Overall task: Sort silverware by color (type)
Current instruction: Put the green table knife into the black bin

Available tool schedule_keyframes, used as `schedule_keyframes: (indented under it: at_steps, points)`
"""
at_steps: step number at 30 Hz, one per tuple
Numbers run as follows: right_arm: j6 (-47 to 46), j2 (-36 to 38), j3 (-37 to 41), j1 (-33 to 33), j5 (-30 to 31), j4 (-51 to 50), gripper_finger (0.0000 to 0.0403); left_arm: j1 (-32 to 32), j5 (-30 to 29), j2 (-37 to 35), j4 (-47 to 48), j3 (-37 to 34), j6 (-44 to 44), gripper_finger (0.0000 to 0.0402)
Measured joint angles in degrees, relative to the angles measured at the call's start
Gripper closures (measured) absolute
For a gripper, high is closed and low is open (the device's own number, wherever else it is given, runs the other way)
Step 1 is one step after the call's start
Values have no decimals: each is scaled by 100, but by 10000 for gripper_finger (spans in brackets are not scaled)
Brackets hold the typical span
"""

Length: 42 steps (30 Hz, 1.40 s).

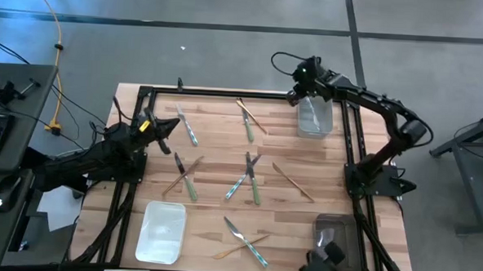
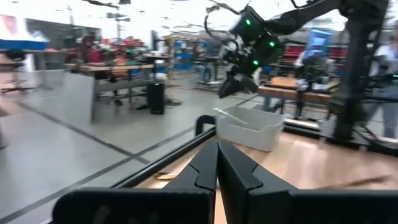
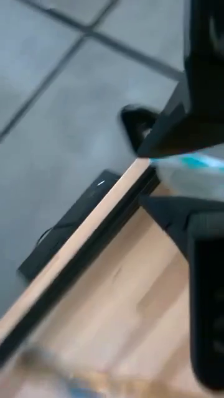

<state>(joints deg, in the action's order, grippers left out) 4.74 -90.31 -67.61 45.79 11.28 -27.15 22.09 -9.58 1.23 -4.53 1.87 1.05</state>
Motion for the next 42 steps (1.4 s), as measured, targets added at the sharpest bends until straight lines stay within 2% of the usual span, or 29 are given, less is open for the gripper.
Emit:
schedule_keyframes:
  at_steps: [2, 4, 7, 13, 17, 21, 24, 28, 32, 35, 38, 42]
  points:
    - [78, 201, 246, -211, -235, 404, 371, 0, 234, 1, 9, 0, 32, 401]
    - [127, 364, 682, -419, -683, 1125, 394, 0, 400, 32, 9, 0, 143, 401]
    - [-159, 541, 1495, -804, -1135, 2465, 386, 0, 528, 132, 19, 0, 326, 401]
    - [-325, 716, 2855, -1763, -1188, 5271, 399, -2, 1135, 536, 6, 0, 429, 401]
    - [-428, 718, 3197, -2266, -1199, 6161, 397, -17, 1292, 883, -18, 0, 430, 401]
    - [-433, 717, 3210, -2648, -1223, 6214, 395, -113, 1467, 1242, -183, 0, 473, 401]
    - [-539, 717, 3210, -2894, -1481, 6158, 394, -294, 1486, 1518, -352, 0, 489, 401]
    - [-1076, 717, 3210, -3304, -1438, 5841, 394, -585, 1400, 1873, -601, 0, 539, 401]
    - [-1193, 717, 3196, -3933, -603, 5363, 390, -846, 1220, 2164, -793, 0, 534, 401]
    - [-1387, 717, 2947, -4366, 63, 4534, 378, -981, 1004, 2315, -961, 0, 480, 401]
    - [-2082, 717, 2593, -4713, 536, 3443, 357, -1063, 882, 2392, -1069, 0, 417, 401]
    - [-3156, 657, 2206, -5134, 736, 2256, 315, -1121, 704, 2439, -1113, 0, 382, 402]
